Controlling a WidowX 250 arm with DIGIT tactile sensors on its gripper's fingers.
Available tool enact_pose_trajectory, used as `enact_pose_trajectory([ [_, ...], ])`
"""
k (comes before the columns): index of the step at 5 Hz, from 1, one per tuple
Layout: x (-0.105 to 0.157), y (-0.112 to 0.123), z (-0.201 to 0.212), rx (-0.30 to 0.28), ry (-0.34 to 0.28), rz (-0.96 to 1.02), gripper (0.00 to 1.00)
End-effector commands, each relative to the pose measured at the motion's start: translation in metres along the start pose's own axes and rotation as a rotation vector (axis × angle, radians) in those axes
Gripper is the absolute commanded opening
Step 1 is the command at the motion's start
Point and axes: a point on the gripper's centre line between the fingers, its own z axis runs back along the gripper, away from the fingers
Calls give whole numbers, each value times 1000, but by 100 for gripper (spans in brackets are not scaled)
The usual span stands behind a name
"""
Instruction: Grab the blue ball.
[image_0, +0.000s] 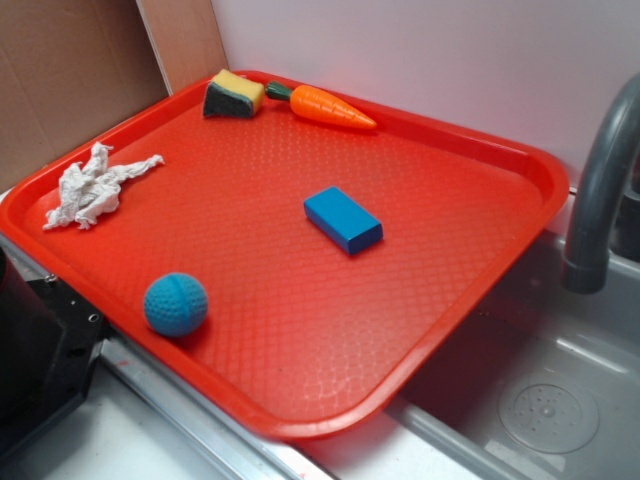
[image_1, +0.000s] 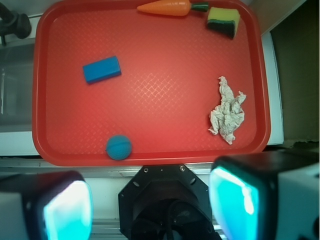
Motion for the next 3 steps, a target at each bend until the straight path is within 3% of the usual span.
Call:
enact_pose_trajectory([
  [1,0,0,0,0,0,0,100],
  [2,2,-32,-52,67,58,14,100],
  [3,6,-57,-91,98,69,-21,100],
])
